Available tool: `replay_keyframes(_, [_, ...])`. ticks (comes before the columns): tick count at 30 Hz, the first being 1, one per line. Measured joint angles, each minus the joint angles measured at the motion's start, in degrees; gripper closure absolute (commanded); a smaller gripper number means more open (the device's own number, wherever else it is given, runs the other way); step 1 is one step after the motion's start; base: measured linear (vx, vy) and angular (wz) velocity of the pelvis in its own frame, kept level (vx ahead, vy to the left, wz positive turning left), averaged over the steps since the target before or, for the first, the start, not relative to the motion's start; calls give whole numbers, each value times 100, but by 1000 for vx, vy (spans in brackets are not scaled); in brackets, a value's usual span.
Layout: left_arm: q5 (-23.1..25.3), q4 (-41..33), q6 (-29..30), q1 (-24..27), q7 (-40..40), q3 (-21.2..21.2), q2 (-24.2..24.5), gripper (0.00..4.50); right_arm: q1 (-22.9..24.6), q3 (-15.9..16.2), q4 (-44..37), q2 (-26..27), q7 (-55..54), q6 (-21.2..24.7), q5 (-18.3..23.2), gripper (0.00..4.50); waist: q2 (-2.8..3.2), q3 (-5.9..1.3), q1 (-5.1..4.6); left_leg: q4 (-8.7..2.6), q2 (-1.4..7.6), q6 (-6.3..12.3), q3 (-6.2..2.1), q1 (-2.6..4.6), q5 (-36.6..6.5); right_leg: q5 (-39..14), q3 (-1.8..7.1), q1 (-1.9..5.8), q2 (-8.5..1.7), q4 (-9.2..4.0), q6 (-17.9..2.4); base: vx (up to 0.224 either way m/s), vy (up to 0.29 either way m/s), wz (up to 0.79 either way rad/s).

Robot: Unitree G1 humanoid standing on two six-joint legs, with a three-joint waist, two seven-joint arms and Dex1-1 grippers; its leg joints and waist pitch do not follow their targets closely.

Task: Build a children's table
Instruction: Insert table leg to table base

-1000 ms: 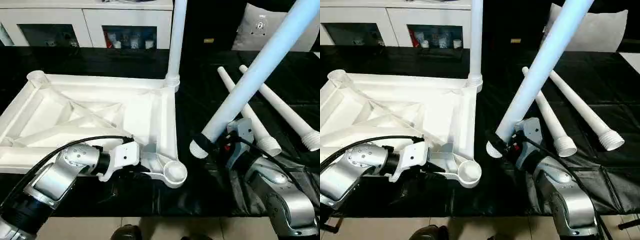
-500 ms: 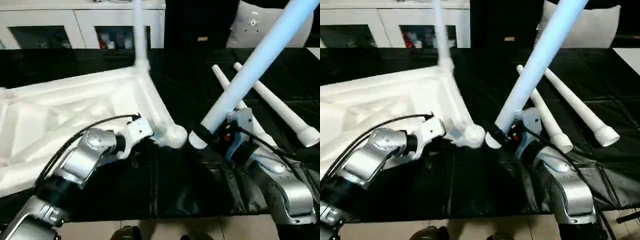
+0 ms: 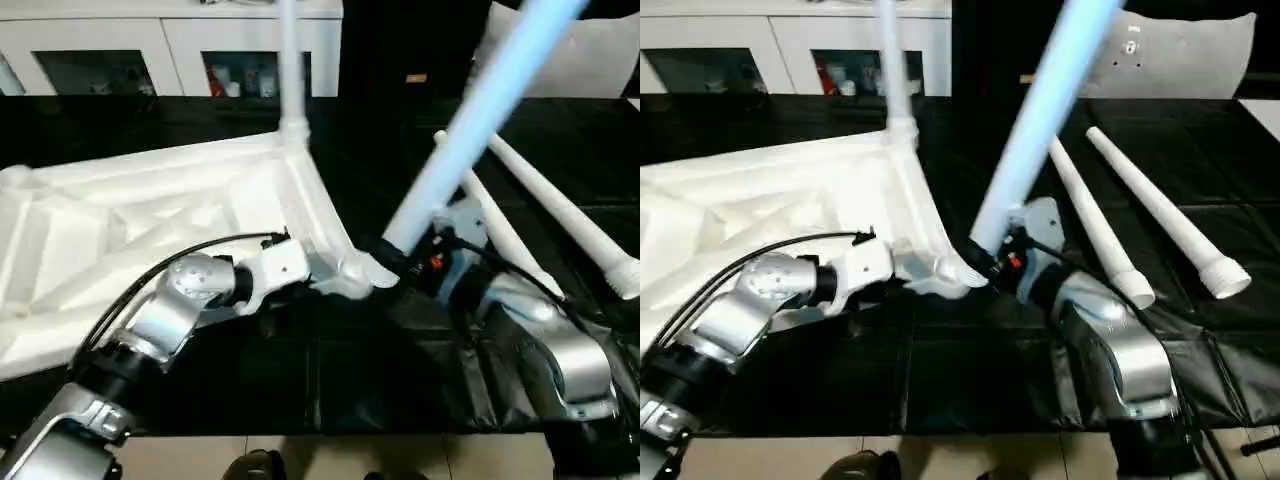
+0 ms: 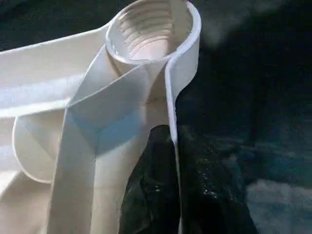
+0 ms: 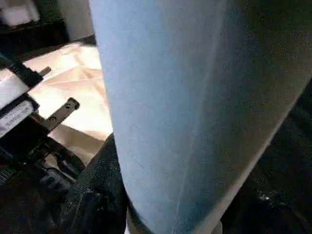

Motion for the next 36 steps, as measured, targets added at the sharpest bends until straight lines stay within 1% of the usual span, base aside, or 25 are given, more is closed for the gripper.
replay_keyframes(2, [-3, -12, -63, 1, -136, -22, -4, 450, -75, 120, 67, -17, 63, 39, -73, 257, 1, 0, 60, 1, 0, 1, 2, -5, 0, 0, -2, -1, -3, -1, 0, 0, 0, 0])
replay_keyframes(5, [-10, -33, -62, -7, -255, -50, -20, 450, -92, 290, 250, -77, 242, 45, -165, 257, -9, -2, 115, 4, 0, 3, 11, -6, 0, 0, -1, -2, -9, -1, 0, 0, 0, 0])
replay_keyframes(11, [-3, 43, -139, -33, -338, -69, -30, 450, -198, 410, 309, -224, 471, 92, -183, 257, -29, -15, 133, 6, 0, 15, 17, -4, 7, 0, -4, -1, -14, 5, 0, 0, 0, 0])
replay_keyframes(19, [-1, 75, -223, -42, -581, -63, -26, 450, -322, 475, 603, -218, 725, 86, -152, 257, -63, -34, 145, 7, 0, 17, 20, -3, 10, 0, -11, 0, -20, 10, 0, 0, 0, 0])
replay_keyframes(23, [12, 121, -276, -62, -644, -105, -24, 450, -342, 488, 697, -223, 839, 77, -142, 258, -111, -66, 142, 12, 0, 20, 24, -5, 12, 0, -13, 0, -26, 13, 0, 0, 0, 0])
replay_keyframes(26, [55, 182, -294, -97, -667, -112, -55, 450, -379, 486, 814, -223, 901, 28, -140, 258, -129, -77, 143, 20, 0, 22, 27, -4, 13, 0, -15, 3, -31, 20, 0, 0, 0, 0])
replay_keyframes(32, [154, 373, -489, -168, -643, -111, -133, 450, -360, 430, 926, -192, 896, -71, -139, 258, -131, -80, 152, 32, 0, 14, 36, -1, 9, 0, -22, 6, -44, 44, 0, 0, 0, 0])
replay_keyframes(34, [179, 396, -518, -168, -598, -111, -148, 450, -307, 334, 995, -107, 883, -148, -107, 258, -128, -82, 152, 34, 0, 13, 43, 3, 10, 0, -22, 7, -49, 52, 0, 0, 0, 0])
replay_keyframes(36, [204, 429, -529, -168, -562, -105, -167, 450, -199, 170, 1109, 1, 863, -250, 31, 258, -124, -86, 152, 35, 0, 14, 54, 11, 11, 0, -22, 12, -56, 58, 0, 0, 0, 0])
